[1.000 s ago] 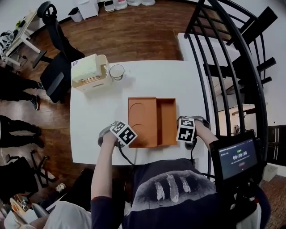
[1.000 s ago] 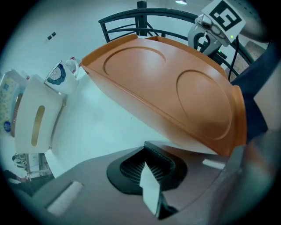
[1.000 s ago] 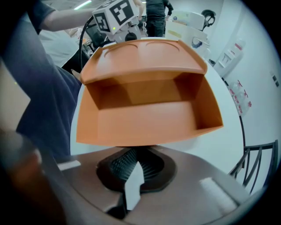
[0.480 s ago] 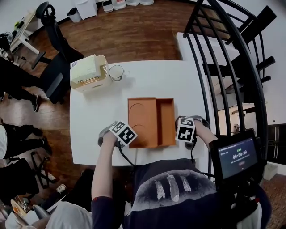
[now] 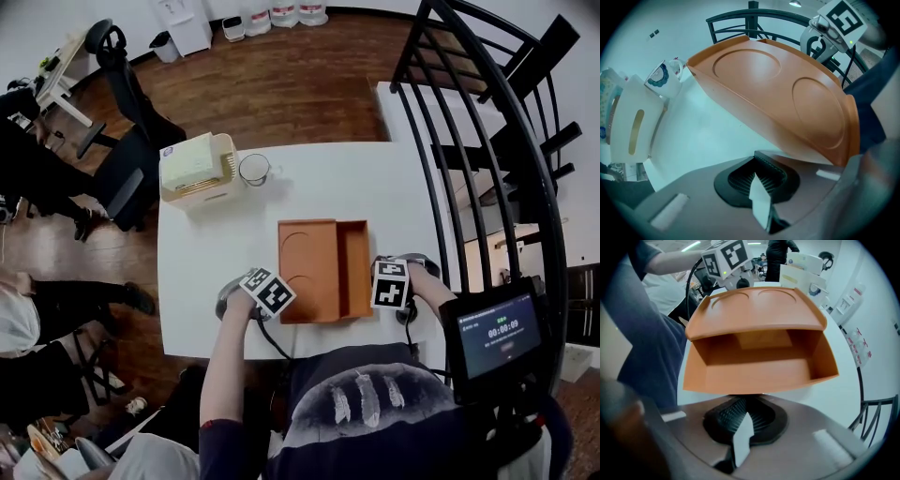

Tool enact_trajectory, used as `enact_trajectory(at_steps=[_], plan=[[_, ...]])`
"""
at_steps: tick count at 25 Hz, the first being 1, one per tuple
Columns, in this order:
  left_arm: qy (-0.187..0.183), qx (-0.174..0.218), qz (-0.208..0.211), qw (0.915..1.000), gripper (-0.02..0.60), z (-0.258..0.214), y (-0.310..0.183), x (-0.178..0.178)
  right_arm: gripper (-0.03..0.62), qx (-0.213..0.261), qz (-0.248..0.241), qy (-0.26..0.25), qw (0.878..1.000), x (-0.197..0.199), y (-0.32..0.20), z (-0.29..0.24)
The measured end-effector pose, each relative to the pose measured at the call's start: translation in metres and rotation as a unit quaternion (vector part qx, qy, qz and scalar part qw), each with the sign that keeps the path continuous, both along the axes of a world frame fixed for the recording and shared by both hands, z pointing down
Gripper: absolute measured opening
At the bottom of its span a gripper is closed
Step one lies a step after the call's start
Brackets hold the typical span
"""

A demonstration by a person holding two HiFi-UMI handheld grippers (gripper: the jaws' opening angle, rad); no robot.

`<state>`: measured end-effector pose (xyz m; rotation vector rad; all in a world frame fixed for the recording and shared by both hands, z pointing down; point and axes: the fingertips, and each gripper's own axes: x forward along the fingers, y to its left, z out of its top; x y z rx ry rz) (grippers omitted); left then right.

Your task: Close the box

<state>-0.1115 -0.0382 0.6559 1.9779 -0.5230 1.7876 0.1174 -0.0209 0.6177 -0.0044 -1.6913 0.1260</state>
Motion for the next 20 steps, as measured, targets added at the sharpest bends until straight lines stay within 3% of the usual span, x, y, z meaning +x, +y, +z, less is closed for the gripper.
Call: enact_trajectory(at_steps=[12,20], plan=[[-0.004,-0.002,0.014,0.9999,0.015,0.002,0.004,0.008,0.005,-0.007,0.000,-0.009,1.000,-0.007,0.010,-0.004],[-0.008,0.012,-0.008,0.9999,0.015,-0.004,-0.002,-0.001,0.005,0.001,-0.025,-0.013,1.000,-0.020,0.000,-0.006]])
